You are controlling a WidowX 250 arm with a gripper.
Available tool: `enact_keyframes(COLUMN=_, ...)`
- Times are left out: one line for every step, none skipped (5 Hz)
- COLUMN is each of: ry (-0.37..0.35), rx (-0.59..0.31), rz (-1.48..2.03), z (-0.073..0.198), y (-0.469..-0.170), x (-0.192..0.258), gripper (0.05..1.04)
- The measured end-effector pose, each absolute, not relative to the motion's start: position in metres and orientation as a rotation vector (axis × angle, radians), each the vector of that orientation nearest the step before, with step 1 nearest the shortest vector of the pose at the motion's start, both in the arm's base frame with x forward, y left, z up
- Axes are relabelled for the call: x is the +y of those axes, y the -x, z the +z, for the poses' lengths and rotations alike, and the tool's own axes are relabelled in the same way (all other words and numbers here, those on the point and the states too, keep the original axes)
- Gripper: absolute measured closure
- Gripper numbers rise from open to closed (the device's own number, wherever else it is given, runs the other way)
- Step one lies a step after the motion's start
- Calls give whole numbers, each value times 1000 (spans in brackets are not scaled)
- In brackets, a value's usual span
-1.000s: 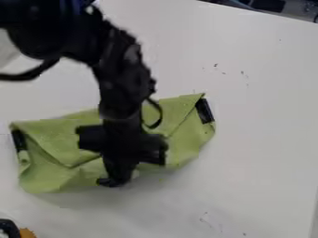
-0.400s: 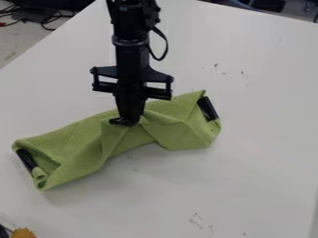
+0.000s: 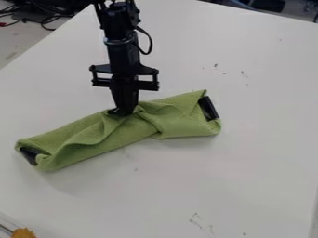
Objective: Fold the cloth from bottom right to top left
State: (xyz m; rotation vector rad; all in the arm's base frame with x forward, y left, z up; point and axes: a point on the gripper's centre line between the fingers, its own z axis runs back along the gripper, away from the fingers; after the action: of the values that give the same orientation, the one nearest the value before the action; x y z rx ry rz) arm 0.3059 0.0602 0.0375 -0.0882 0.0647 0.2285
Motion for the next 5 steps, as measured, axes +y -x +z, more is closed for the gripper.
enact_keyframes(ry=101, rx=29, rz=238, z=34, y=-310, x=68, gripper=986)
enact_keyframes(ry=71, rx=-3, rz=245, z=28, y=-311, x=72, gripper=814)
enact_keyframes(ry=21, rx=-32, rz=231, z=29, y=-315, x=73, gripper=537)
enact_keyframes(ry=-39, rx=-61, rz=189, z=35, y=-323, x=76, gripper=236)
enact_keyframes(ry=-78, rx=-106, rz=170, z=45, y=-335, x=83, gripper=74)
